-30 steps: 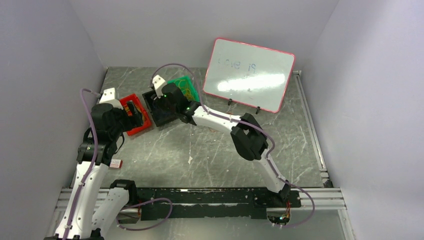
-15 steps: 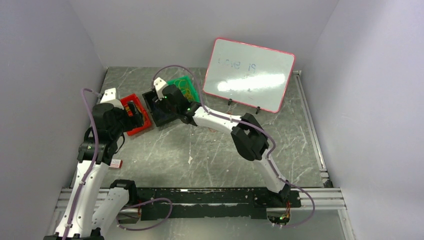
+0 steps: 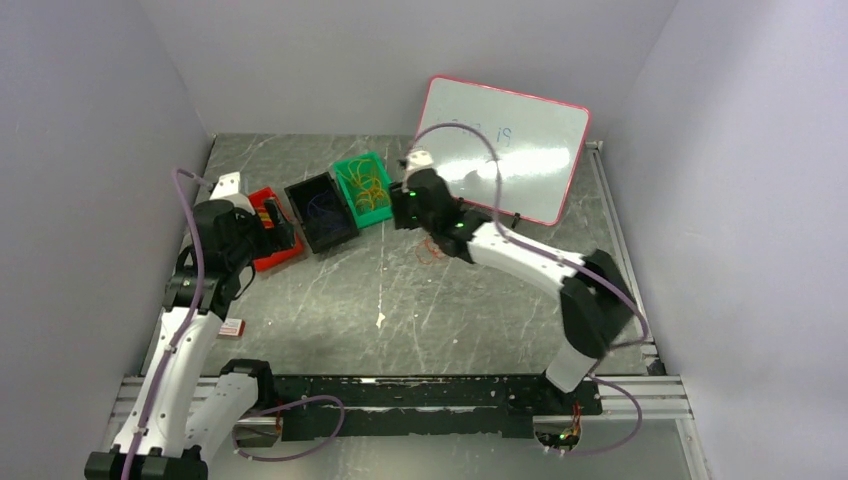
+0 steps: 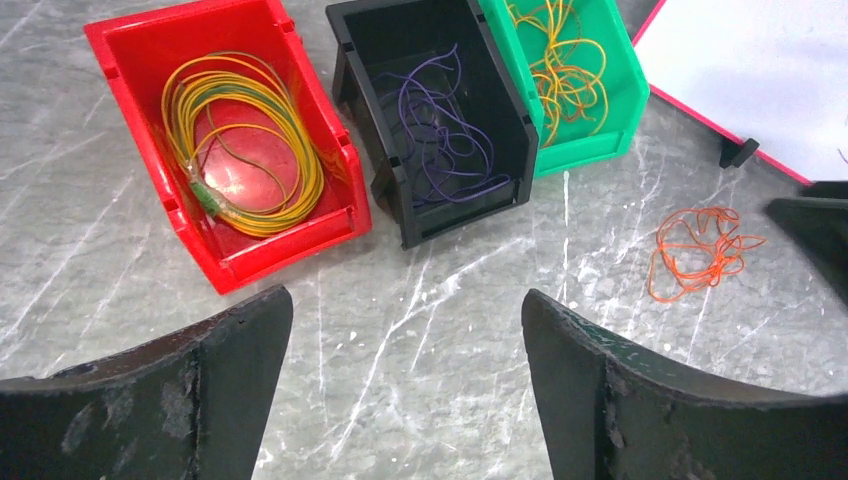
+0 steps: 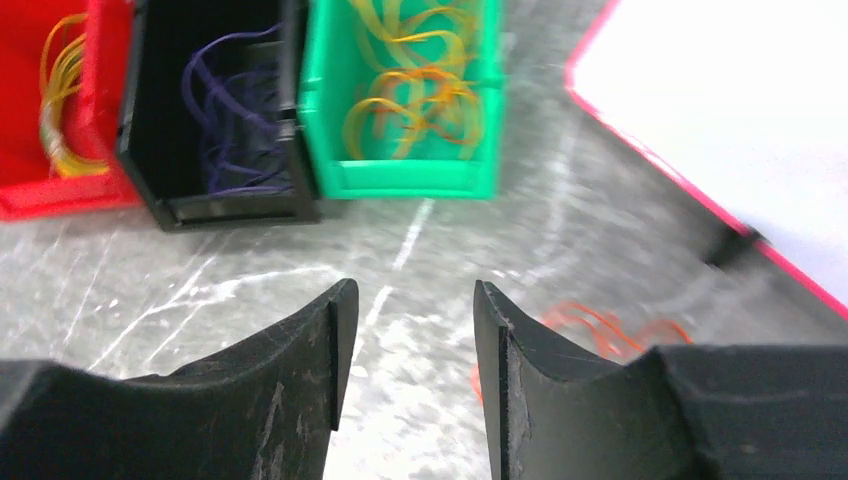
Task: Untangle the cables
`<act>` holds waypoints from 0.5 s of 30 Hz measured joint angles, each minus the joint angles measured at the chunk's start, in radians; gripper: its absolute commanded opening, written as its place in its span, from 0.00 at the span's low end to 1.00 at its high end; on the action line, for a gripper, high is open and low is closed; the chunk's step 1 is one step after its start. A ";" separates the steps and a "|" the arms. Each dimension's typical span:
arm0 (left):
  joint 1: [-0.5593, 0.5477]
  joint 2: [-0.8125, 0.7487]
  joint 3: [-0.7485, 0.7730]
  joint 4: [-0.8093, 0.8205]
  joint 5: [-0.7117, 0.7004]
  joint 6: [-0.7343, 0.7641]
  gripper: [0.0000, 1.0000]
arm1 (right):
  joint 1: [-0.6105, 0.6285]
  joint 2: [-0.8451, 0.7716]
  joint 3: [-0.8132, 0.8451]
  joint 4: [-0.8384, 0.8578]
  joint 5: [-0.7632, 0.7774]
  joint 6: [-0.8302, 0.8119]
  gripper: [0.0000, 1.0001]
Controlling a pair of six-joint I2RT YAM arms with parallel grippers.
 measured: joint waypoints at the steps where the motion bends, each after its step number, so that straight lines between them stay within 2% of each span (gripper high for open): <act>1: 0.000 0.010 -0.002 0.007 0.006 -0.005 0.92 | -0.018 -0.047 -0.037 -0.003 0.014 0.025 0.50; 4: 0.000 0.047 -0.002 0.034 0.015 -0.016 0.96 | -0.092 -0.180 -0.138 -0.033 0.050 0.097 0.51; 7: 0.000 0.087 -0.002 0.053 0.024 -0.039 0.99 | -0.189 -0.256 -0.209 -0.086 0.052 0.142 0.58; 10: 0.000 0.125 -0.002 0.064 0.032 -0.061 1.00 | -0.260 -0.257 -0.219 -0.158 0.037 0.154 0.63; 15: 0.000 0.151 -0.001 0.077 0.034 -0.081 1.00 | -0.267 -0.229 -0.219 -0.217 -0.023 0.163 0.67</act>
